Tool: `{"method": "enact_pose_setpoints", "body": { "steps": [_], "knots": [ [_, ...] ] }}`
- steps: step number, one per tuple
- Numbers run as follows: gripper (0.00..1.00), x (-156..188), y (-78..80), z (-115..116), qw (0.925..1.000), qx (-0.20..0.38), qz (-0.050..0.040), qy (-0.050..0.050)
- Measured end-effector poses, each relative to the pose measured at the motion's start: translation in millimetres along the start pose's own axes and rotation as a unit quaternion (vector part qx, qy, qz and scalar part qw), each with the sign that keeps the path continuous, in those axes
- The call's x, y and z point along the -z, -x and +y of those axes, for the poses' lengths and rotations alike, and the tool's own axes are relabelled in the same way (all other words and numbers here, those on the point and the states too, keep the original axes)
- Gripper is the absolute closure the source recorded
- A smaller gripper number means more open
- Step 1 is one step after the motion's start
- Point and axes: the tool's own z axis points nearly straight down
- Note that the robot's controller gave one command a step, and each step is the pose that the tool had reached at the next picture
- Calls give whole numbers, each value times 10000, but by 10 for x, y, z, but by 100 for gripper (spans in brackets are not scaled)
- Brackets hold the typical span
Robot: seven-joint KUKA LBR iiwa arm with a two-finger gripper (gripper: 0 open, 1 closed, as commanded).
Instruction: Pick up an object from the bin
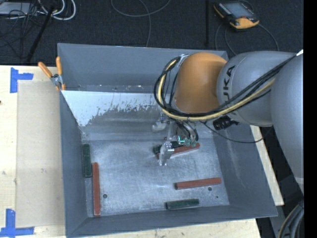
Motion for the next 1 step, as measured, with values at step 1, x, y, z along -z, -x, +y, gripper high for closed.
{"method": "enact_pose_setpoints", "body": {
  "steps": [1],
  "knots": [
    [0,48,16,-1,10000,-4,-37,2]
  ]
}}
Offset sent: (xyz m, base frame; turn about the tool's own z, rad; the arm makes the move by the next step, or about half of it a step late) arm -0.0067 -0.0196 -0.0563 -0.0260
